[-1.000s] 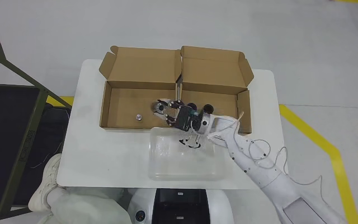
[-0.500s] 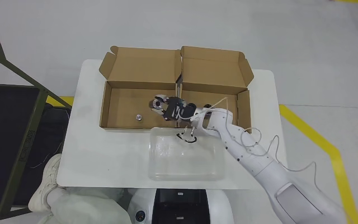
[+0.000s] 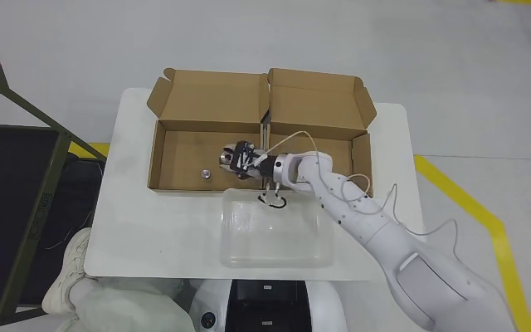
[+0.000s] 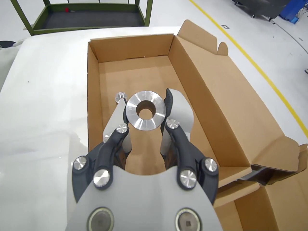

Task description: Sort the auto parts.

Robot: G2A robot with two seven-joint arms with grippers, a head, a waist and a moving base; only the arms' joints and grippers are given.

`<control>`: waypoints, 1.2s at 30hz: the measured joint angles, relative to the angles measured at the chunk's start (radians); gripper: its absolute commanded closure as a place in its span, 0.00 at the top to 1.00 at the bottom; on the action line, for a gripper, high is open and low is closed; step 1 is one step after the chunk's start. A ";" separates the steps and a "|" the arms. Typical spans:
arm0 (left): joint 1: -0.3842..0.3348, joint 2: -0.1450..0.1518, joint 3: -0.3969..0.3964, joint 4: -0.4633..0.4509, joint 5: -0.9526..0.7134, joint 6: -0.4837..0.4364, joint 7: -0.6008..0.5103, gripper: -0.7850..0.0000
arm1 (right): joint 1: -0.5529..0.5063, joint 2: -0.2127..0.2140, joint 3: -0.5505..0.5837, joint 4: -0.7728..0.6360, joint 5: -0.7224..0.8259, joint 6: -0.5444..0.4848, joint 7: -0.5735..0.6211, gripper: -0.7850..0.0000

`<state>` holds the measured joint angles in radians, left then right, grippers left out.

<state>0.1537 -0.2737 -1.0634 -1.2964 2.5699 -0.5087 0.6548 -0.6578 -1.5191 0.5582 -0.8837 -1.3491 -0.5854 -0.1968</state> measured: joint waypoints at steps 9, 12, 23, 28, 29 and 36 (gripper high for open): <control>0.000 0.000 0.000 0.000 0.000 0.000 0.000 1.00 | 0.076 -0.069 -0.044 0.166 0.037 -0.049 0.039 0.00; 0.000 0.000 0.000 0.000 0.000 0.000 0.000 1.00 | 0.097 -0.089 -0.055 0.210 0.037 -0.063 0.044 0.00; 0.000 0.000 0.000 0.000 0.000 0.000 0.000 1.00 | 0.143 -0.153 -0.094 0.314 0.017 -0.090 0.068 0.14; 0.000 0.000 0.000 0.000 0.000 0.000 0.000 1.00 | 0.154 -0.176 -0.104 0.352 0.012 -0.102 0.069 0.16; 0.000 0.000 0.000 0.000 0.000 0.000 0.000 1.00 | 0.156 -0.181 -0.105 0.361 0.011 -0.104 0.068 0.18; 0.000 0.000 0.000 0.000 0.000 0.000 0.000 1.00 | 0.168 -0.204 -0.110 0.404 0.004 -0.119 0.058 0.44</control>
<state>0.1537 -0.2737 -1.0634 -1.2964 2.5699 -0.5087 0.6548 -0.4898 -1.7230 0.4486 -0.4794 -1.3449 -0.7045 -0.1385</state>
